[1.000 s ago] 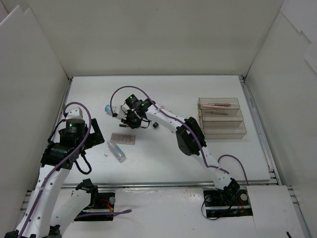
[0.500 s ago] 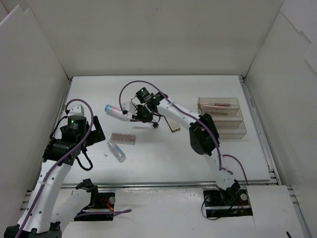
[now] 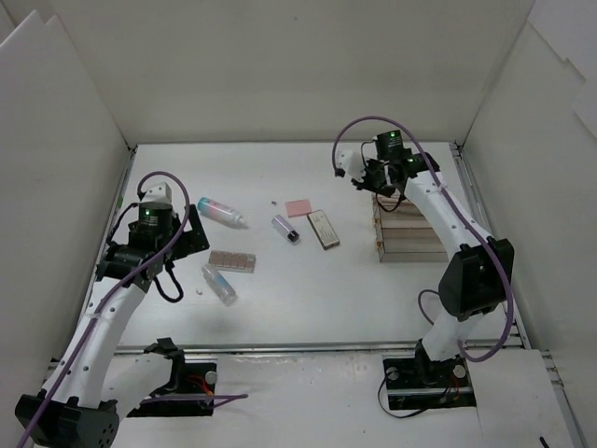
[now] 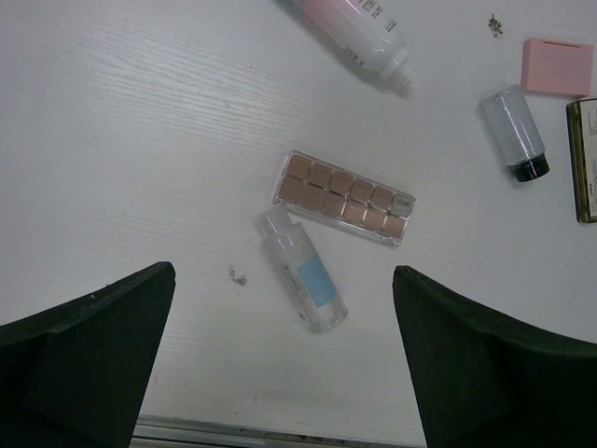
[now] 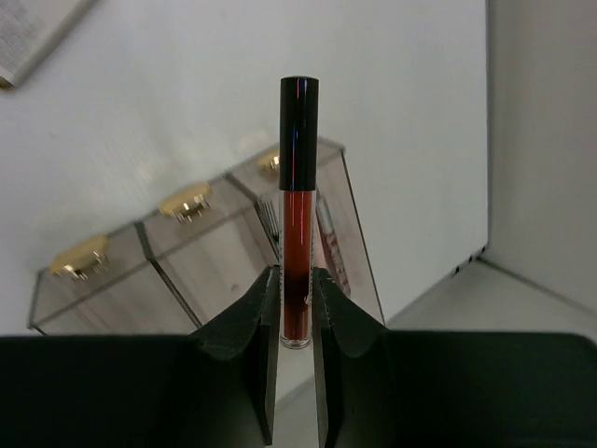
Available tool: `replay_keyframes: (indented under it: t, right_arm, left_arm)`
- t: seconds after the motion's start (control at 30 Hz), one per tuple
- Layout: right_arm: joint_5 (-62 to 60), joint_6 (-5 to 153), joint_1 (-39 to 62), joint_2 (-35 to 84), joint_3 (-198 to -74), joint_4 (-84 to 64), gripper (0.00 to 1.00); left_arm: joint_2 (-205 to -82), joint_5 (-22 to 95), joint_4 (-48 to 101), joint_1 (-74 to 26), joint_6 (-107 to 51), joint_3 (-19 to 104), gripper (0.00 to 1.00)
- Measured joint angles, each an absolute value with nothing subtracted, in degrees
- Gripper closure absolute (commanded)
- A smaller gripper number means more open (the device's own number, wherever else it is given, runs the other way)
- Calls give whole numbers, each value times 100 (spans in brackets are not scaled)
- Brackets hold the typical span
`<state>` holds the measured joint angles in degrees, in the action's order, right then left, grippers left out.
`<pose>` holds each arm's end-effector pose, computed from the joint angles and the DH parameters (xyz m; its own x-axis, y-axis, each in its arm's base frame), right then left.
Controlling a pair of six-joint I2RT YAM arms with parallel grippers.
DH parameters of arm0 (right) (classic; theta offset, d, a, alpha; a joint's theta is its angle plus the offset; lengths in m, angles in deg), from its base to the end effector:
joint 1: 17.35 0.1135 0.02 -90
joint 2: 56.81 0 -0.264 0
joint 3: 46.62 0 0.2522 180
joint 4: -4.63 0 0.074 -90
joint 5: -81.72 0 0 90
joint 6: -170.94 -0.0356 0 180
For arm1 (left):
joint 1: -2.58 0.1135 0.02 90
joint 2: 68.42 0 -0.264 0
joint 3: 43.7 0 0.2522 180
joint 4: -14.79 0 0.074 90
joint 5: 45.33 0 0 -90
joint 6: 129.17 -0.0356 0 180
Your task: Organize the makeup
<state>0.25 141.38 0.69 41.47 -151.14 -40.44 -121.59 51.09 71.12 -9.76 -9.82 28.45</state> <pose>0.3728 0.1270 0.3337 0.0678 -0.8826 -0.4652 -0.7239 0.2773 -0.6317 0.1837 -0.0361 0.3405 -0.5781 -0.3721 -0.7262 -0.1811 0.9263 -0.3305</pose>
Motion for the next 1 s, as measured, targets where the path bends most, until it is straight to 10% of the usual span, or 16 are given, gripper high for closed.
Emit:
replay_keyframes:
  t: [0.7, 1.0]
  right_arm:
    - [-1102, 14733, -1138, 5349, -14752, -3443, 99]
    - [-1258, 14722, -1138, 5552, -14791, -3174, 75]
  left_arm:
    - [-13050, 4897, 6812, -976, -1127, 3193, 3]
    - [-13269, 4894, 6812, -976, -1135, 3315, 3]
